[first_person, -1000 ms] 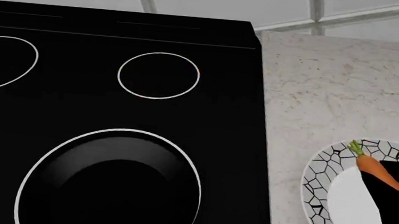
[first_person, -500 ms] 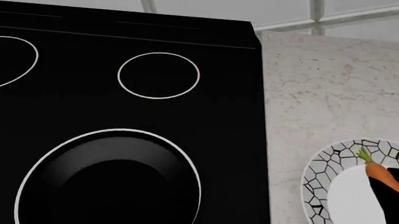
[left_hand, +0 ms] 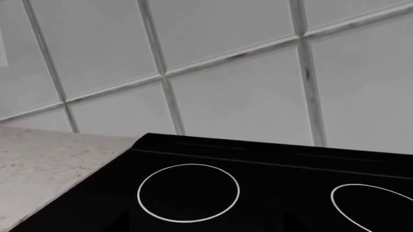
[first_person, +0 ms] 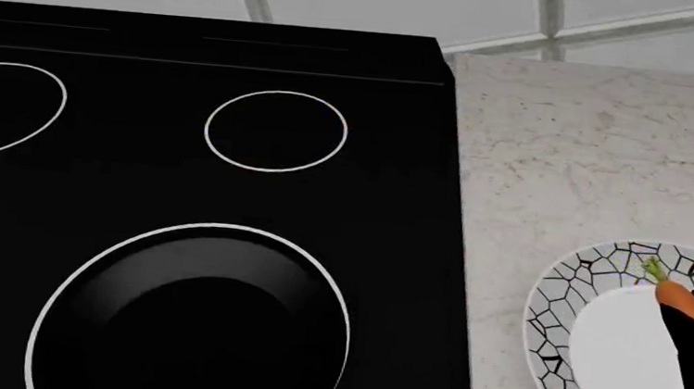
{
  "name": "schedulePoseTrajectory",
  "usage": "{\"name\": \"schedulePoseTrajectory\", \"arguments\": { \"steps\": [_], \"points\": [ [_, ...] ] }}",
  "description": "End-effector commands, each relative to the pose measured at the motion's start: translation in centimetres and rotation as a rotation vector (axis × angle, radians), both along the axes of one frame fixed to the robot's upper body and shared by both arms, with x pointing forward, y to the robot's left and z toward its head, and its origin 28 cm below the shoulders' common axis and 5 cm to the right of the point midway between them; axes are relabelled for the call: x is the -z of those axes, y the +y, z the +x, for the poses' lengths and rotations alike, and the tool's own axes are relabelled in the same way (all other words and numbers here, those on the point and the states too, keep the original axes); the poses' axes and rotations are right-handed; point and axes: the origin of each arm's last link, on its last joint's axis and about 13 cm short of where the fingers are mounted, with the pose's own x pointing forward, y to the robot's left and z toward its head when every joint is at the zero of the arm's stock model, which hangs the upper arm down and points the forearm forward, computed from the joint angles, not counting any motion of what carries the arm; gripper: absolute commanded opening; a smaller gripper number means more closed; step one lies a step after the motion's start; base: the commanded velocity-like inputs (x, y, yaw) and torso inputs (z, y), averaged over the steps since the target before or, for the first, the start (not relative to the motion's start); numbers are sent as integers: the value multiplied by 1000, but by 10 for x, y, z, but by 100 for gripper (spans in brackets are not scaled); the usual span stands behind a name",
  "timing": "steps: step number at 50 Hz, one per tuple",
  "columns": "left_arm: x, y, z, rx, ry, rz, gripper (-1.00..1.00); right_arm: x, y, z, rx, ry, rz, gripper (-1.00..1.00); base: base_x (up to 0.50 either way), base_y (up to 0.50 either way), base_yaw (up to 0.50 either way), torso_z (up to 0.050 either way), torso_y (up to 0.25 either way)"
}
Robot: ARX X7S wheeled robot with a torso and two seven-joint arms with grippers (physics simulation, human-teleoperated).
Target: Pick the carrot from the pan and place it on the plate.
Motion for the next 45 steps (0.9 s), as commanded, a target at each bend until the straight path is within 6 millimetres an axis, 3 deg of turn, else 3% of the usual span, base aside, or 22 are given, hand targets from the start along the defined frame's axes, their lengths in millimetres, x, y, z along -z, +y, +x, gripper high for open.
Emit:
{"name": "schedulePoseTrajectory", "arguments": {
  "steps": [1,45],
  "points": [
    [2,0,-2,-16,2,-8,100,-2,3,6,-29,-31,0,-100,0,0,0,0,0],
    [9,0,0,-23,25,-7,100,23,-9,23,37,15,8,-100,0,0,0,0,0]
  ]
}}
